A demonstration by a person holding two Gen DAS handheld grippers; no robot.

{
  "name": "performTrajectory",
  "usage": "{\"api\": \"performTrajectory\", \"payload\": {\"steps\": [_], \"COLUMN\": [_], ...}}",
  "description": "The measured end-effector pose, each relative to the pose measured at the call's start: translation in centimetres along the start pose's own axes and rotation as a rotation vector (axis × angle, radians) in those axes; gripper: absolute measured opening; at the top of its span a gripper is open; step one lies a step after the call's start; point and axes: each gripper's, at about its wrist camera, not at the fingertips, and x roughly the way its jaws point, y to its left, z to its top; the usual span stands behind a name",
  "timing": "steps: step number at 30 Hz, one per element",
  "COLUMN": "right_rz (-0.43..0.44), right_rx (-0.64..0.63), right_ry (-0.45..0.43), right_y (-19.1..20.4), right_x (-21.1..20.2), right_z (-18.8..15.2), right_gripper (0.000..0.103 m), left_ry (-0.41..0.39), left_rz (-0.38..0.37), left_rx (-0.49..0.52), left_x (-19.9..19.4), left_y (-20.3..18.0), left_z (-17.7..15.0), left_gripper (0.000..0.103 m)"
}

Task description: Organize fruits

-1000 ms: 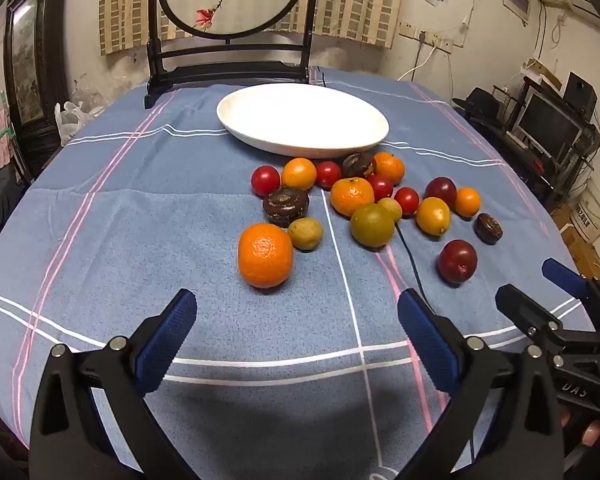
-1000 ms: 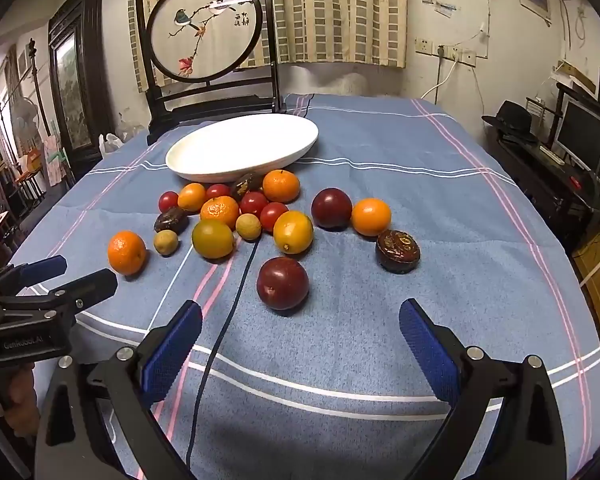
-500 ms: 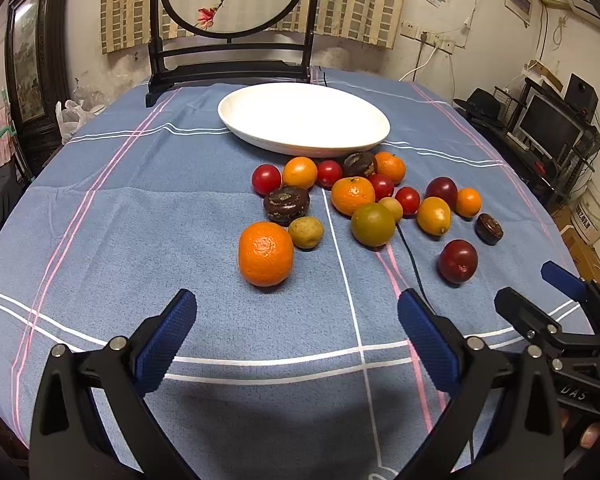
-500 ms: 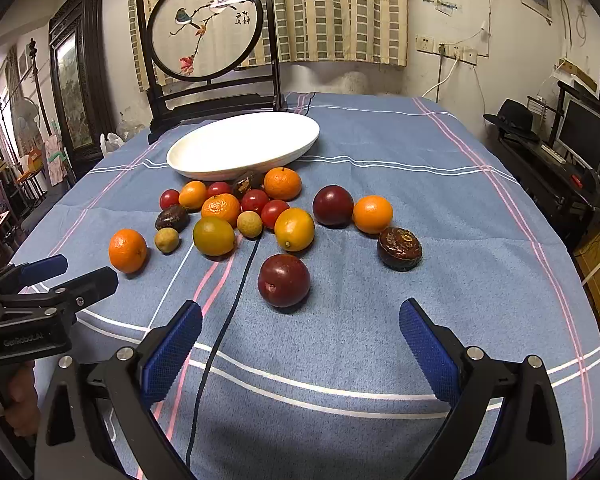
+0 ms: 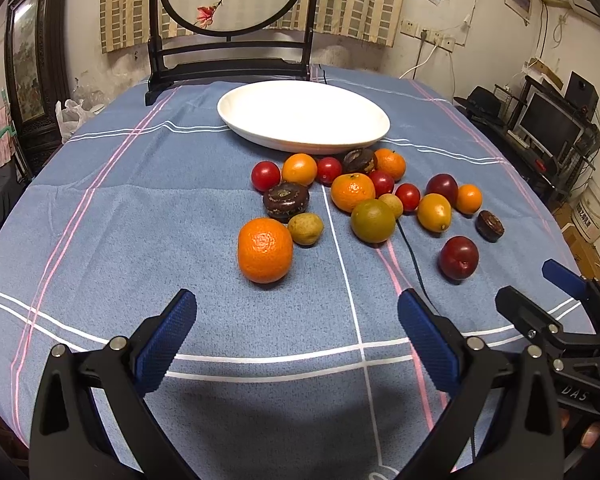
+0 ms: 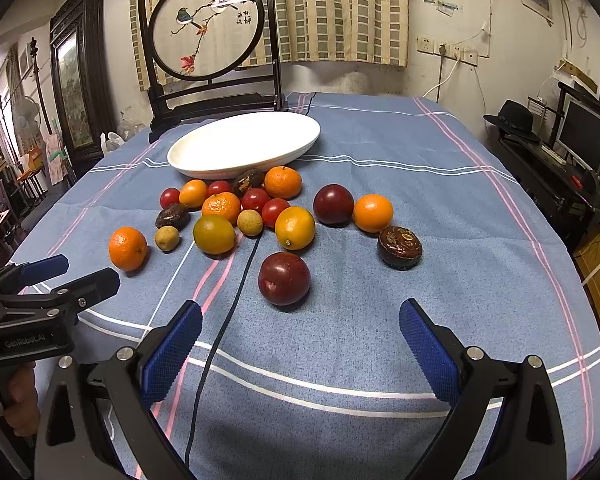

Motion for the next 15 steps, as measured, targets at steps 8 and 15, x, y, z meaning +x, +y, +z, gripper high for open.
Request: {"api": "performTrajectory", "payload": {"steps": [8, 15], "right_rz": [0.0, 0.003], "right_rx": [-0.001, -0.001], "right_ry": [-0.001, 0.002], "right_y": [0.01, -0.05], "right_x": [-0.1, -0.17], "right_z": [-0.03, -0.04], "right_gripper": [0.099, 0.099], "left_ry": [0.004, 0.004], "left_rz": [0.001, 0.001], "left_rx": [0.002, 0.002], "left_x": [0.09, 0.14], "left_y": [-0.01, 0.0], "left_z": [-0.06, -0.1], "left_gripper": [0.098, 0.098]}}
